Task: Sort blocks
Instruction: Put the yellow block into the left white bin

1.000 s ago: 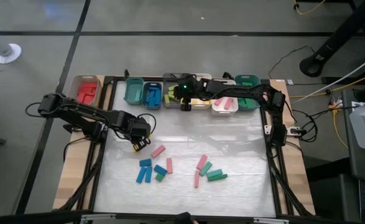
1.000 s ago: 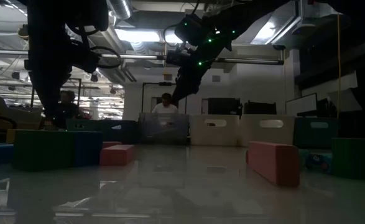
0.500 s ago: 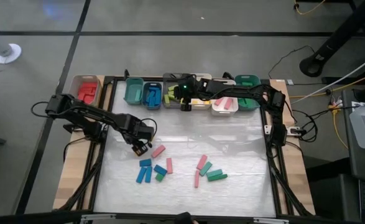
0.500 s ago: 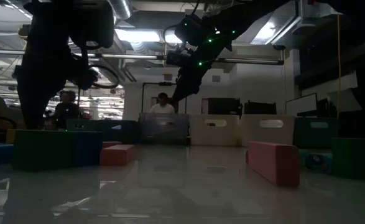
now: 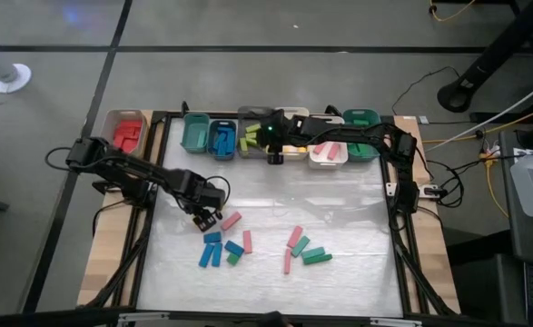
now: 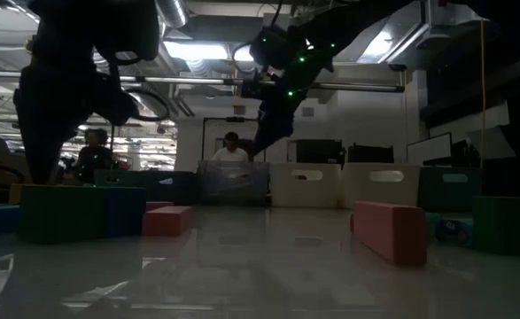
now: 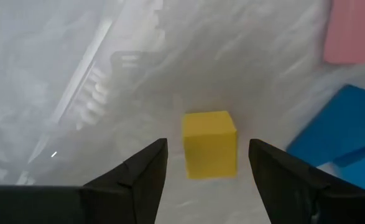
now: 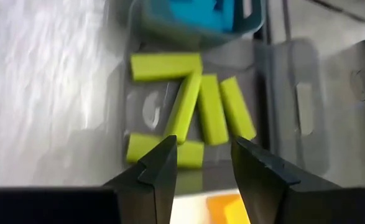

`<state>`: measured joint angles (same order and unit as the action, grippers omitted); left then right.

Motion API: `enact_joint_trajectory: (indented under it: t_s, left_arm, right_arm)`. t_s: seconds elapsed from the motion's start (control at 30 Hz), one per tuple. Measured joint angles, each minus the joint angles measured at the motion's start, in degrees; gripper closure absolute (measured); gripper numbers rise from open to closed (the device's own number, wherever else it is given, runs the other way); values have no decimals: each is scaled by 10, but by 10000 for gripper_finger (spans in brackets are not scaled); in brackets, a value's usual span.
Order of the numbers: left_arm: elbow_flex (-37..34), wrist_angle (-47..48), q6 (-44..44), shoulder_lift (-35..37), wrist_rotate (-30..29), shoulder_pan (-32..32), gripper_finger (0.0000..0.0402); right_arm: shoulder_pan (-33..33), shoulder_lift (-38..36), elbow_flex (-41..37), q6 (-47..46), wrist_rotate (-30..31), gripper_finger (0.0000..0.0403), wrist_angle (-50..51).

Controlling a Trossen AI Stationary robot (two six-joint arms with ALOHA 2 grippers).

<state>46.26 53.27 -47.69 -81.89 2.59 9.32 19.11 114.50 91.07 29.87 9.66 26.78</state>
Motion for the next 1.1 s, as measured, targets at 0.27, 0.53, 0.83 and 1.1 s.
enact_joint_trajectory:
  t_s: [0.27,0.53,0.83,1.1]
  left_arm:
    - [-25,-10,-46,0,-4,20,187]
    - [-67,-137,-22,0,-22,13,209]
    - [-67,-148,37,0,-8,-9,360]
    - [-67,-153,60,0,-7,-33,360]
  right_arm:
    - [0,-8,0,0,53,251,73]
    - [-1,-65,0,-10,58,251,124]
    - [-4,-158,0,-70,47,251,232]
    - [-4,-176,0,-88,43,251,263]
